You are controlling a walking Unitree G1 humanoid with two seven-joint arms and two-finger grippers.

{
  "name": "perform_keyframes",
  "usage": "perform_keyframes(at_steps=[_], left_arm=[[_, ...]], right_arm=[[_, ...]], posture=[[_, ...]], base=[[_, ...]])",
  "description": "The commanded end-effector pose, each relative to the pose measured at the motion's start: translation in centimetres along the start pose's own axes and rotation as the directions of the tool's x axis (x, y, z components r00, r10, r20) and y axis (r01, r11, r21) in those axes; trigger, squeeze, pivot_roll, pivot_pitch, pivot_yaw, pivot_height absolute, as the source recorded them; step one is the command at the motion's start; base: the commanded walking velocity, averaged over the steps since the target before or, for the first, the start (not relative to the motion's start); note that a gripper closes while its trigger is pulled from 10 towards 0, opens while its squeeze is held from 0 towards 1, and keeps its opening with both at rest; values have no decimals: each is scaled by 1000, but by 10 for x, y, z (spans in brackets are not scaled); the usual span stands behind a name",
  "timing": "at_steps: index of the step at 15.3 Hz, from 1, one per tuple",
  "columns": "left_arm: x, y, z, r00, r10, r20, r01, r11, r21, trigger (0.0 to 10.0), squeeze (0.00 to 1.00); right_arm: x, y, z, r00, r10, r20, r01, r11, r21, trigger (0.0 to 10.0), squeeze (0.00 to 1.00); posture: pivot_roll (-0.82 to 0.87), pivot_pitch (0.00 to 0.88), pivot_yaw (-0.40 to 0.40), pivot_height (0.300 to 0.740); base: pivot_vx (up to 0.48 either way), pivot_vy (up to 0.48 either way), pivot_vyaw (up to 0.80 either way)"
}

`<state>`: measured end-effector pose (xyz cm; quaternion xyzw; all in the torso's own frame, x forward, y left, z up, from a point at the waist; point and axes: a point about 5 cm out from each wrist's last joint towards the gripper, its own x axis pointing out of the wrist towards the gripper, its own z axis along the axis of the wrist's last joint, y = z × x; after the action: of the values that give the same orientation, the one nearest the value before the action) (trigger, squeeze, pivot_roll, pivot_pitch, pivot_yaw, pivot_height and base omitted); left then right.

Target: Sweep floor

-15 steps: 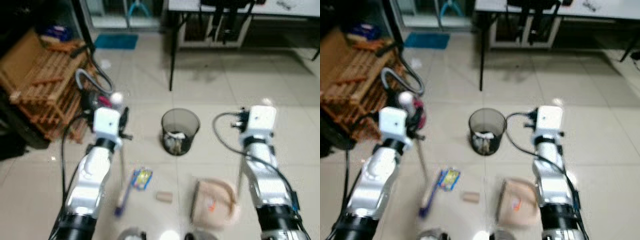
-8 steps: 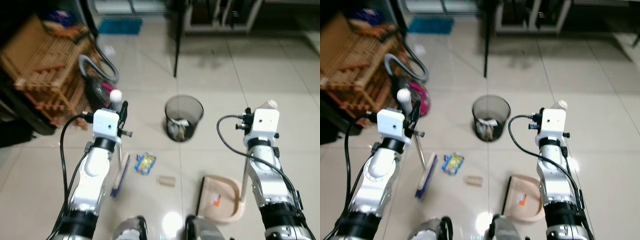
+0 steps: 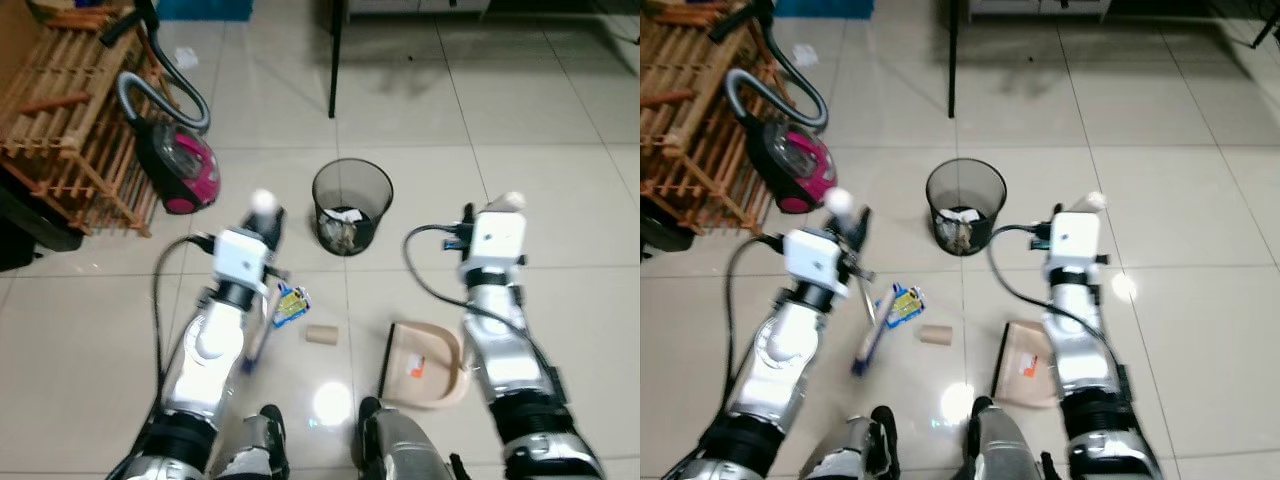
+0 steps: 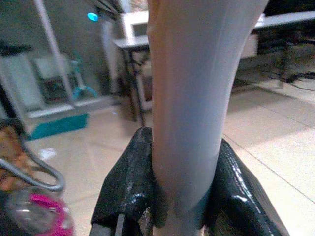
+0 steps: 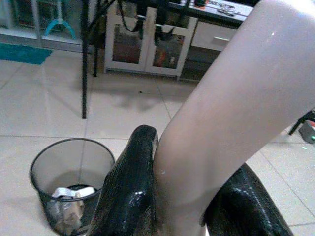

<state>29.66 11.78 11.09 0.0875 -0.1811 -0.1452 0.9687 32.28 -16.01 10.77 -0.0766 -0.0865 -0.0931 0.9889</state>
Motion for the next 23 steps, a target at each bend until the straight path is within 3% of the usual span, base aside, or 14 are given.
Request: perform_keyframes(at_steps=[1, 4, 9, 11, 14, 18, 20, 23], left_arm=[[1, -12, 1, 999, -49, 23, 49, 999, -4, 10000, 0], [2, -18, 0, 998, -47, 29, 47, 999, -12, 10000, 0], [9, -20, 1, 999, -27, 43, 29, 998, -53, 10000, 0], [11, -22, 2, 999, -22, 48, 27, 995, -97, 10000, 0], [13, -33, 13, 993, -67, 96, 91, 960, -264, 10000, 0], [17, -30, 28, 980, -122, 159, 170, 926, -337, 10000, 0], [17, -20, 38, 967, -160, 197, 216, 925, -313, 10000, 0], [21, -2, 50, 960, -153, 236, 205, 954, -217, 10000, 0]], right_arm=[[-7, 12, -6, 999, 12, -37, -11, 999, 43, 10000, 0], [-14, 30, -5, 998, 47, -45, -43, 994, 103, 10000, 0], [-17, 36, -4, 996, 41, -79, -24, 978, 207, 10000, 0], [-18, 36, -7, 995, 44, -92, -26, 982, 189, 10000, 0], [-13, 30, -8, 994, 25, -106, -5, 983, 182, 10000, 0], [-7, 25, -9, 993, 17, -113, 4, 983, 181, 10000, 0], [-6, 21, -11, 993, 13, -117, 9, 983, 183, 10000, 0], [-5, 16, -14, 992, 8, -125, 15, 983, 183, 10000, 0]], posture=[[-104, 344, -1, 740], [-109, 350, 0, 740], [-115, 348, -4, 740], [-111, 342, -5, 740], [-111, 321, -4, 740], [-96, 286, -3, 740], [-88, 267, -4, 740], [-79, 254, -8, 740]], base=[[0, 0, 0], [0, 0, 0], [0, 0, 0], [0, 0, 0], [0, 0, 0], [0, 0, 0], [0, 0, 0], [0, 0, 0]])
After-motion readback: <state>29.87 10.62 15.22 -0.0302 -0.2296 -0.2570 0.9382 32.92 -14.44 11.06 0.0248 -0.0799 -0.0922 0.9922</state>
